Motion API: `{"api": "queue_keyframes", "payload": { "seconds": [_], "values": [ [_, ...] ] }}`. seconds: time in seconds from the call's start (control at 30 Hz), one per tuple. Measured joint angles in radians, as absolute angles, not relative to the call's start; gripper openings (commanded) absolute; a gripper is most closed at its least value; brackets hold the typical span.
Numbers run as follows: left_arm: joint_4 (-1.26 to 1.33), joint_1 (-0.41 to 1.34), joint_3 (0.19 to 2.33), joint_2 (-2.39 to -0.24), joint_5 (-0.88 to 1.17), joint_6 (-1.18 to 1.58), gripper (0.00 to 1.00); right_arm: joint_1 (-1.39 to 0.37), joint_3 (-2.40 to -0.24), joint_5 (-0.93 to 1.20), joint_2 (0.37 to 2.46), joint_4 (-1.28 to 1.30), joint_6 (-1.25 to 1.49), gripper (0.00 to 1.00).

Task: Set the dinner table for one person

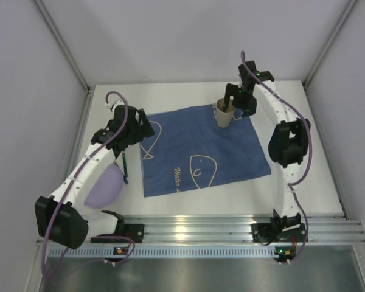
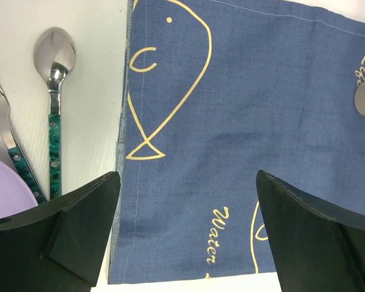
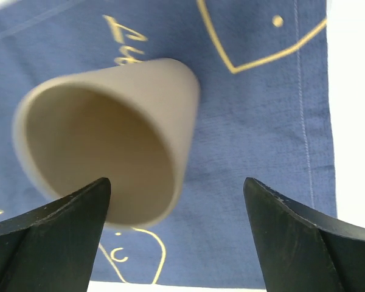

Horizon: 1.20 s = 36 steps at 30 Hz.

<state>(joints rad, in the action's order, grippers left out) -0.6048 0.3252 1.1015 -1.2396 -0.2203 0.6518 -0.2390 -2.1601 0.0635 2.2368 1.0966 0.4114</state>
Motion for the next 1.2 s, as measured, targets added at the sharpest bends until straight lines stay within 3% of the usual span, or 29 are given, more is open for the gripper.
{"api": "queue_keyframes", "payload": {
  "seconds": [0.2,0.5,0.77,0.87,1.0,1.2],
  "values": [
    [-0.625,0.324,1.126,-1.267,-0.252,0.647,0.98,-0.226,-1.986,0.128,2.032,0.968,0.411,0.91],
    [-0.656,0.112,1.038,-1.342,-0.215,0.594,0.96,-0.179,-1.398,0.191,1.583,0.792,0.422,0.94],
    [-0.618,-0.033,0.992,-1.541,-0.155,0.503,0.87,-0.181,-1.050,0.239,1.457,0.710,0.421,0.90],
    [-0.608,-0.032,1.022,-1.630,-0.123,0.475,0.85,-0.181,-0.946,0.238,1.456,0.650,0.419,0.77],
    [-0.597,-0.036,1.089,-1.715,-0.104,0.452,0.84,-0.181,-0.832,0.264,1.484,0.548,0.433,0.48],
    [-0.593,-0.047,1.169,-1.785,-0.093,0.432,0.83,-0.181,-0.772,0.295,1.524,0.464,0.465,0.18]
  ]
}}
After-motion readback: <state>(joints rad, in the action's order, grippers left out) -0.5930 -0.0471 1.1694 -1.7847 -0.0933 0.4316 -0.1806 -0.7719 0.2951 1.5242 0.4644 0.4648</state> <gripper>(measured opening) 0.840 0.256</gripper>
